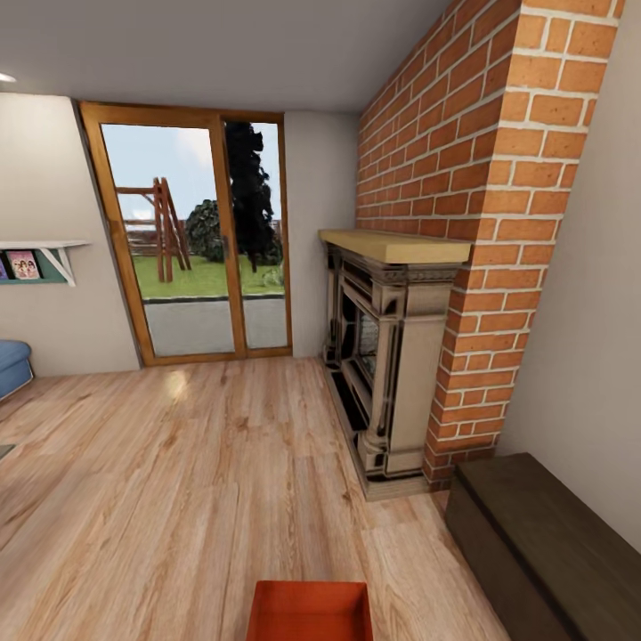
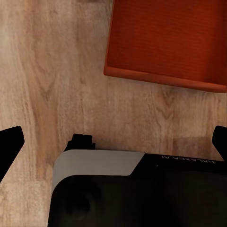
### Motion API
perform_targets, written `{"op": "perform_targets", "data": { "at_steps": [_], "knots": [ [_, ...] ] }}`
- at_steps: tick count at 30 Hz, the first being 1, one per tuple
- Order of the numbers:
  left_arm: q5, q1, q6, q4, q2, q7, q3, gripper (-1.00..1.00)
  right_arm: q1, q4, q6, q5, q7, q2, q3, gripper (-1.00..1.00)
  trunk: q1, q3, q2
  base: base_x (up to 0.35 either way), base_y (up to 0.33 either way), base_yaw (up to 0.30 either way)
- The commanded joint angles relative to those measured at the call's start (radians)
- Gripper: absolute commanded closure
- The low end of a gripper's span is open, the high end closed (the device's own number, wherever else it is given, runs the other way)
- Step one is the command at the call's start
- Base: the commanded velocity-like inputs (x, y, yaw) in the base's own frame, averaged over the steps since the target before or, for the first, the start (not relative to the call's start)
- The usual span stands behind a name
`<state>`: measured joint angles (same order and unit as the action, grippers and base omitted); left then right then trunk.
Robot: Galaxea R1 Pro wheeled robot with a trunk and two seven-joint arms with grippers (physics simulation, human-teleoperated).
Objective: Move the two storage containers from the living room to the garage. In the garage, place one container on the floor and stack the other container on top of it (either order is fine).
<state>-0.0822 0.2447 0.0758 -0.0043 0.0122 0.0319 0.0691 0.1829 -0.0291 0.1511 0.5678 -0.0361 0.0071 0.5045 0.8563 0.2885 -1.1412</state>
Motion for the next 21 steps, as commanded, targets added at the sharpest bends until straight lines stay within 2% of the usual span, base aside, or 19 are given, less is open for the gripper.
{"op": "perform_targets", "data": {
  "at_steps": [1,21],
  "knots": [
    [-0.008,0.001,0.003,0.001,0.0,0.003,0.006,-1.0,0.001,-0.003,0.005,0.01,-0.004,0.001,0.008,-1.0,0.0,0.001,-0.001,0.004,0.0,0.0],
    [-0.008,-0.003,0.002,0.001,0.0,0.003,0.006,-1.0,0.001,-0.003,0.005,0.01,-0.004,0.001,0.008,-1.0,0.0,0.001,-0.001,0.0,0.0,0.0]
  ]
}}
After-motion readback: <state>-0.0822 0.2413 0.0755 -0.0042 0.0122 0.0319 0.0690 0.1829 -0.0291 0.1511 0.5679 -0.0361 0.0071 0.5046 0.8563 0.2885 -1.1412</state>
